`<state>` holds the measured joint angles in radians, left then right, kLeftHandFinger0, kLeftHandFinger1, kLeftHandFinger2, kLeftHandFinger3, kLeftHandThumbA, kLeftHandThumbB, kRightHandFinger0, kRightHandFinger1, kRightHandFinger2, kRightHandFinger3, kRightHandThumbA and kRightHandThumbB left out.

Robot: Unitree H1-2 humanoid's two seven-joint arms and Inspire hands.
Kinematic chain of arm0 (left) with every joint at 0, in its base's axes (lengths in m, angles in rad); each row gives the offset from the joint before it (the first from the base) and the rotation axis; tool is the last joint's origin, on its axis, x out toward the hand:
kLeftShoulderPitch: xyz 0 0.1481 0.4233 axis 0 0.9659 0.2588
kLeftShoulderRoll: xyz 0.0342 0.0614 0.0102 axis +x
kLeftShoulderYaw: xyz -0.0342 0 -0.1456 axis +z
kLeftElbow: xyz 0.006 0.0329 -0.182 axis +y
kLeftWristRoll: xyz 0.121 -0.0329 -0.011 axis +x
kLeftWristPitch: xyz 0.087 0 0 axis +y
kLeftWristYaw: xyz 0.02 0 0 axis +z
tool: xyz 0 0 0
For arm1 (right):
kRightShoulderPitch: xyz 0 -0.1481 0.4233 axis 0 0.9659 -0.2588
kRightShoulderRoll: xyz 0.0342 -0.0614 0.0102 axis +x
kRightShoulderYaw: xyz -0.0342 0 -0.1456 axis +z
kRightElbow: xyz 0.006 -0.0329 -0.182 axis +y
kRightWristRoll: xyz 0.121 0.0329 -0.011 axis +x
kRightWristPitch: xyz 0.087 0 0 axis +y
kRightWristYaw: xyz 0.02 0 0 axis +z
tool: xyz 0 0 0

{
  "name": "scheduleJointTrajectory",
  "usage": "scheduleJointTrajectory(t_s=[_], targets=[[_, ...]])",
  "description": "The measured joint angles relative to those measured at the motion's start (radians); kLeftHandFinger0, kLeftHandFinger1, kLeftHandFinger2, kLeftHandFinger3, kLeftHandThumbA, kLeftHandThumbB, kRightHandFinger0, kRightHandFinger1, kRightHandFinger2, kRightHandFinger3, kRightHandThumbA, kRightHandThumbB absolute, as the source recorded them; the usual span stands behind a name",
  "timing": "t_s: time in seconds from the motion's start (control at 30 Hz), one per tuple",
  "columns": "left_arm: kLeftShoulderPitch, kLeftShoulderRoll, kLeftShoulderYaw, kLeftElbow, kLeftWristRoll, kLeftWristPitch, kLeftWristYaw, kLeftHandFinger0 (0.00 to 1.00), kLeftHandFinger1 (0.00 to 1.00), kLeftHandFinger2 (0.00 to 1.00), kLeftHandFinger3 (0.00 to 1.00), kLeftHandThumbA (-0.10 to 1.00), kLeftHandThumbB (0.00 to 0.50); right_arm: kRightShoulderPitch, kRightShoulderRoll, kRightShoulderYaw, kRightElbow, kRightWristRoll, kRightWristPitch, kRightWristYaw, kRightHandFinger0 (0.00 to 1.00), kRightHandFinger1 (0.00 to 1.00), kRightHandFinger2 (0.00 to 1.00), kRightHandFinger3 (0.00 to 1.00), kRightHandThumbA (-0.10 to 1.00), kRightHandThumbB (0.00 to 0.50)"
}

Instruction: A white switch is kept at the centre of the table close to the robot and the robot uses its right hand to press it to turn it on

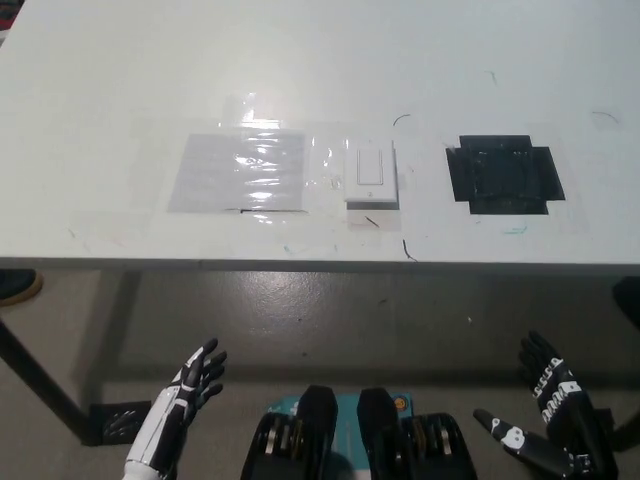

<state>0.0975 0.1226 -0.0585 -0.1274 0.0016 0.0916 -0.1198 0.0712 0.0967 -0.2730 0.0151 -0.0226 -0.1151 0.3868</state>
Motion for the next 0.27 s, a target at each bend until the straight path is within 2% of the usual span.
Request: scheduleJointTrajectory(t_s=[0.27], targets=[[0.000, 0.001, 0.001, 0.000, -0.001, -0.001, -0.010, 1.00, 1.00, 1.00, 1.00, 1.00, 0.012, 0.011, -0.035, 0.056, 0.004, 0.005, -0.027, -0.044, 1.00, 1.00, 1.00, 1.00, 0.82, 0.000]])
